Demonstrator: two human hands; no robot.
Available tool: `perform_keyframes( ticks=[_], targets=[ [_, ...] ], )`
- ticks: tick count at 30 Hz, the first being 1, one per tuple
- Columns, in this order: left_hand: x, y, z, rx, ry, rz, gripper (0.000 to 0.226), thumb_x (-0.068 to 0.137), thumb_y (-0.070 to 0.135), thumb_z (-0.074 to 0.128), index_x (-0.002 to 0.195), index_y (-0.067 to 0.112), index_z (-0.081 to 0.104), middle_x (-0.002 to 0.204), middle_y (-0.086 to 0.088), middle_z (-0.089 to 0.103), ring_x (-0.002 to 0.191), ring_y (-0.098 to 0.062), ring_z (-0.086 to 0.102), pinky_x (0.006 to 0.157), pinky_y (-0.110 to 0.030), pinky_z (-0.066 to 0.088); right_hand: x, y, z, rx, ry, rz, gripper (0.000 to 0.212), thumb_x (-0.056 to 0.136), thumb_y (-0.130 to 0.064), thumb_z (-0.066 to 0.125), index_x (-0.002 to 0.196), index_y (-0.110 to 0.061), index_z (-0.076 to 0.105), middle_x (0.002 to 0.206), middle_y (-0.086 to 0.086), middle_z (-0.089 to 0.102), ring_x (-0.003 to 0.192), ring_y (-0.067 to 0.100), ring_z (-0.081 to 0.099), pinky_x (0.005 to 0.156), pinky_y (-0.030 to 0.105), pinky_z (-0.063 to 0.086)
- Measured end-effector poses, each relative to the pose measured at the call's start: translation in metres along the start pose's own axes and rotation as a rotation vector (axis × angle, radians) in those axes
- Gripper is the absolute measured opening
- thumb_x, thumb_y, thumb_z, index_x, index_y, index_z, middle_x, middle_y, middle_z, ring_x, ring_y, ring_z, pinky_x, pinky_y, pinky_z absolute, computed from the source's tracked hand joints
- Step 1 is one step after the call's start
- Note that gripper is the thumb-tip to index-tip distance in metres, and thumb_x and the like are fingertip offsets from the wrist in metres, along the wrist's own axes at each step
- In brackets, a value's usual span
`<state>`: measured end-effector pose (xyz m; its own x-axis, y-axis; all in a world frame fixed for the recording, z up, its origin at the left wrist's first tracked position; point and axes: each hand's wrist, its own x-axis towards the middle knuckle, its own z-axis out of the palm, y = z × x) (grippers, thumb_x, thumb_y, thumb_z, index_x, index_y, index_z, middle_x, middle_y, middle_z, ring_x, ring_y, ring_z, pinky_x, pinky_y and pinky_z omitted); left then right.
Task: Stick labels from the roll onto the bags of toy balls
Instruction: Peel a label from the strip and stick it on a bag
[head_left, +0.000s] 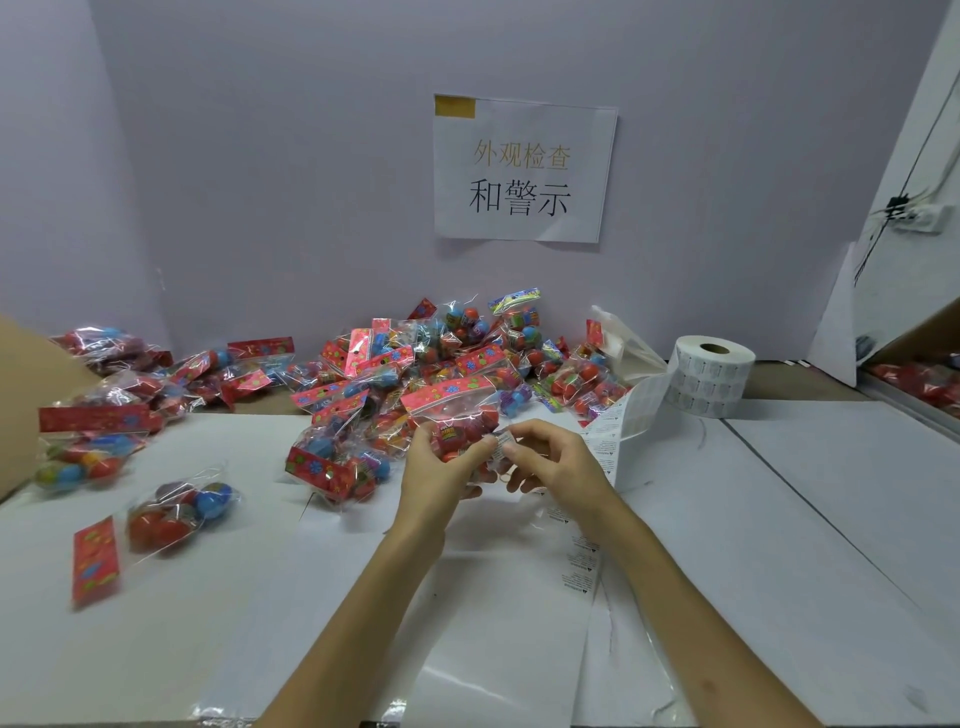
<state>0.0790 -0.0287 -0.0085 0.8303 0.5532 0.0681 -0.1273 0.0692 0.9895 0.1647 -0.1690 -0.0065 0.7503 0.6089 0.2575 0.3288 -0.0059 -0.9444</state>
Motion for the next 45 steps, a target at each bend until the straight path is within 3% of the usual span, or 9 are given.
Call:
perform_keyframes(
  ticks=[4,10,15,22,28,33,40,43,45],
  targets=[
    [0.0,0.001,0.0,-0.019,0.005,-0.016,0.051,0.088,0.031,0.079,0.13,0.02,0.052,0.104,-0.002,0.074,0.071,-0.008,0.075,0.061,-0.021,0.054,0.001,-0.001,0.001,0.028,-0.025,0.033,0.025,0.1,-0.001,0.051,0.109,-0.016,0.07,0.082,0.006,0.075,0.065,0.019,0.068,0.065,0.028,0.057],
    [-0.004,0.003,0.002,0.042,-0.026,0.033,0.051,0.085,0.031,0.082,0.125,0.021,0.052,0.101,-0.004,0.073,0.071,-0.009,0.074,0.056,-0.016,0.054,0.0,0.0,0.0,0.002,0.034,0.005,0.011,0.1,-0.022,0.063,0.103,-0.015,0.071,0.082,0.008,0.075,0.067,0.024,0.071,0.065,0.031,0.059],
    [-0.005,0.003,0.001,0.07,-0.043,0.03,0.051,0.086,0.025,0.081,0.126,0.02,0.051,0.103,-0.008,0.073,0.07,-0.013,0.073,0.059,-0.018,0.055,0.001,0.0,-0.001,0.058,0.026,0.035,0.013,0.101,-0.013,0.058,0.094,-0.008,0.068,0.083,0.017,0.073,0.07,0.031,0.072,0.063,0.031,0.059],
    [-0.001,0.002,0.002,0.037,-0.039,-0.012,0.047,0.09,0.018,0.076,0.129,0.021,0.049,0.101,-0.008,0.074,0.071,-0.012,0.074,0.067,-0.026,0.058,0.002,-0.002,0.001,0.063,0.01,0.058,0.015,0.103,-0.012,0.055,0.095,-0.005,0.065,0.078,0.01,0.074,0.066,0.026,0.072,0.06,0.028,0.058],
    [-0.003,0.002,0.002,0.07,-0.036,0.021,0.041,0.09,0.02,0.077,0.123,0.017,0.052,0.097,-0.005,0.073,0.068,-0.01,0.073,0.059,-0.019,0.055,0.0,0.001,0.0,-0.031,0.03,0.018,0.013,0.096,-0.021,0.068,0.098,-0.009,0.067,0.079,0.011,0.075,0.071,0.033,0.073,0.067,0.039,0.061],
    [-0.004,0.002,0.002,0.074,-0.053,0.021,0.045,0.091,0.018,0.075,0.129,0.018,0.051,0.096,-0.006,0.074,0.067,-0.01,0.073,0.061,-0.021,0.055,0.001,0.0,0.0,0.021,0.05,0.072,0.015,0.099,-0.011,0.056,0.088,-0.007,0.064,0.077,0.017,0.073,0.067,0.032,0.072,0.058,0.031,0.059],
    [-0.01,0.005,0.002,0.05,-0.061,0.04,0.057,0.082,0.03,0.085,0.127,0.025,0.05,0.104,-0.006,0.074,0.08,-0.015,0.075,0.064,-0.02,0.056,0.001,0.0,0.001,0.043,0.052,0.068,0.011,0.103,-0.016,0.054,0.106,-0.015,0.064,0.082,0.011,0.075,0.068,0.031,0.073,0.06,0.031,0.057],
    [-0.009,0.004,0.003,0.131,-0.044,0.103,0.06,0.077,0.024,0.089,0.12,0.036,0.048,0.104,0.002,0.071,0.086,-0.012,0.072,0.063,-0.017,0.055,0.002,0.0,0.001,0.021,0.119,0.1,0.026,0.1,-0.024,0.059,0.125,-0.029,0.053,0.107,0.005,0.072,0.094,0.024,0.073,0.073,0.034,0.06],
    [-0.009,0.001,0.003,0.213,-0.038,0.186,0.06,0.075,0.016,0.09,0.111,0.041,0.049,0.101,0.014,0.069,0.087,0.0,0.07,0.067,-0.013,0.055,0.002,-0.003,0.0,0.037,0.117,0.101,0.047,0.089,-0.039,0.063,0.133,-0.031,0.048,0.122,-0.003,0.064,0.109,0.016,0.066,0.08,0.032,0.056]
  ],
)
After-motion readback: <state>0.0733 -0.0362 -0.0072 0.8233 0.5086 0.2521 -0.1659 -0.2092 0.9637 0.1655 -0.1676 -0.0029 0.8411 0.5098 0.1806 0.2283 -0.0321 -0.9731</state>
